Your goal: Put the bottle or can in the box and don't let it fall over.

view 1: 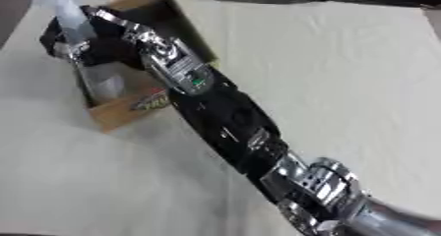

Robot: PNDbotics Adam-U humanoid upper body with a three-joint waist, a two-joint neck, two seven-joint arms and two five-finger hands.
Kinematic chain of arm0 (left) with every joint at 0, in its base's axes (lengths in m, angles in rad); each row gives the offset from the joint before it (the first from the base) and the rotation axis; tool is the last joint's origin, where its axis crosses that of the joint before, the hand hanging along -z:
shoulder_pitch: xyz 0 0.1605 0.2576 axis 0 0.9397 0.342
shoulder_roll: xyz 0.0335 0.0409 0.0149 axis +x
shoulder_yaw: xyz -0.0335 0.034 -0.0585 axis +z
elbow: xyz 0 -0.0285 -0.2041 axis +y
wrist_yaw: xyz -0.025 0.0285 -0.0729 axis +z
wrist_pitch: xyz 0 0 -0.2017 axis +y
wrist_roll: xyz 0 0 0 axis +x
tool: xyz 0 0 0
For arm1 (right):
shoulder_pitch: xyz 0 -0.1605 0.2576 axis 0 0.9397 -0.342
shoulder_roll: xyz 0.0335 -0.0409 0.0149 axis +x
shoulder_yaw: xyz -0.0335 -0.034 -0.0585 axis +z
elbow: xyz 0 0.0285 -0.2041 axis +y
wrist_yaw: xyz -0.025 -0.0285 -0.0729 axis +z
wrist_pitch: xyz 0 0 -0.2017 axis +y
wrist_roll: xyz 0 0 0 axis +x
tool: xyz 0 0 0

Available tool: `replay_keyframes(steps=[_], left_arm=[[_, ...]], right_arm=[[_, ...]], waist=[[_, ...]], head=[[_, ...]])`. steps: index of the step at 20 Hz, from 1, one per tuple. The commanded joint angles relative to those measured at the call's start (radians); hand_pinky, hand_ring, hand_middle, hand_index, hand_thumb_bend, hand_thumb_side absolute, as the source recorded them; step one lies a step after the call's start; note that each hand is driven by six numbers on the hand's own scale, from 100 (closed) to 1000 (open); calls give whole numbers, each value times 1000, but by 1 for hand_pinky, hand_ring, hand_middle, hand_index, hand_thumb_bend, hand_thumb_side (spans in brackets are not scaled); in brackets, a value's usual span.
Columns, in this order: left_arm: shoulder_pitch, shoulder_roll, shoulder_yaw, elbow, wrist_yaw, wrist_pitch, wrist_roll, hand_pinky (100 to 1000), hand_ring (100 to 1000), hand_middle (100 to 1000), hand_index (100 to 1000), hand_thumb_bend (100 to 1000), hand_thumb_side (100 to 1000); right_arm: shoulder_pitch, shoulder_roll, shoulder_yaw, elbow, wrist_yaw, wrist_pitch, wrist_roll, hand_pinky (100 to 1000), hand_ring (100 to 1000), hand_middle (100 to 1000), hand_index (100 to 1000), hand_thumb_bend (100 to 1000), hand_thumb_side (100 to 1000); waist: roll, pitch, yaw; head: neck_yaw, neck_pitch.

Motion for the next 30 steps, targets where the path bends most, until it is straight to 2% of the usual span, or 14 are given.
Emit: replay_keyframes(steps=[1,2,3,5,7,9,11,12,14,17,22,28,29,30], left_arm=[[-7,20,12,-21,-1,-5,4,1000,1000,924,887,392,872],[-5,21,12,-21,-2,-5,5,1000,1000,924,887,392,872],[-3,22,12,-21,-2,-4,5,1000,1000,924,887,391,871],[3,25,13,-21,-4,-3,6,1000,1000,924,887,391,871],[8,27,14,-21,-6,-3,7,1000,1000,924,887,390,869],[14,30,17,-21,-8,-3,9,1000,1000,924,887,388,866],[20,33,18,-21,-10,-3,10,1000,1000,924,888,386,864],[23,34,19,-21,-11,-3,11,1000,1000,924,888,386,863],[27,36,20,-21,-12,-2,12,1000,1000,924,888,383,861],[34,38,23,-21,-13,-3,14,1000,1000,924,888,382,858],[45,43,26,-21,-16,-2,17,1000,1000,924,888,383,854],[54,46,26,-21,-19,0,16,1000,1000,925,889,382,852],[55,46,27,-21,-20,0,16,1000,1000,925,889,382,851],[57,46,27,-21,-20,1,16,1000,1000,925,889,383,850]], right_arm=[[-9,1,6,-32,29,10,11,962,922,868,425,100,100],[-7,-2,9,-44,35,14,19,979,970,927,494,100,100],[-6,-5,13,-57,40,16,32,1000,1000,1000,671,100,100],[-5,-15,19,-89,53,11,79,1000,1000,1000,836,100,100],[-2,-26,18,-117,72,-2,122,1000,1000,1000,930,100,105],[3,-37,17,-141,89,-18,160,1000,1000,1000,973,100,266],[6,-48,17,-160,105,-31,201,1000,1000,1000,1000,100,362],[8,-54,18,-168,115,-37,223,1000,1000,1000,1000,100,357],[12,-64,20,-170,137,-47,269,1000,1000,1000,1000,100,311],[22,-75,19,-159,157,-57,341,1000,1000,1000,1000,100,112],[39,-95,10,-148,141,-51,405,1000,1000,1000,1000,100,100],[48,-109,5,-157,120,-35,408,1000,1000,1000,1000,100,100],[49,-111,3,-161,113,-31,404,1000,1000,1000,1000,100,389],[50,-113,0,-165,108,-26,393,1000,1000,1000,1000,100,515]], waist=[[8,-17,-2],[8,-18,-5],[9,-20,-8],[10,-23,-14],[11,-26,-20],[12,-30,-27],[12,-34,-34],[13,-36,-38],[15,-39,-44],[16,-45,-52],[19,-52,-65],[21,-54,-76],[22,-55,-77],[22,-55,-79]], head=[[8,-9],[11,-8],[14,-7],[24,-3],[31,0],[37,4],[45,8],[50,10],[56,13],[63,15],[79,21],[89,23],[90,23],[91,23]])
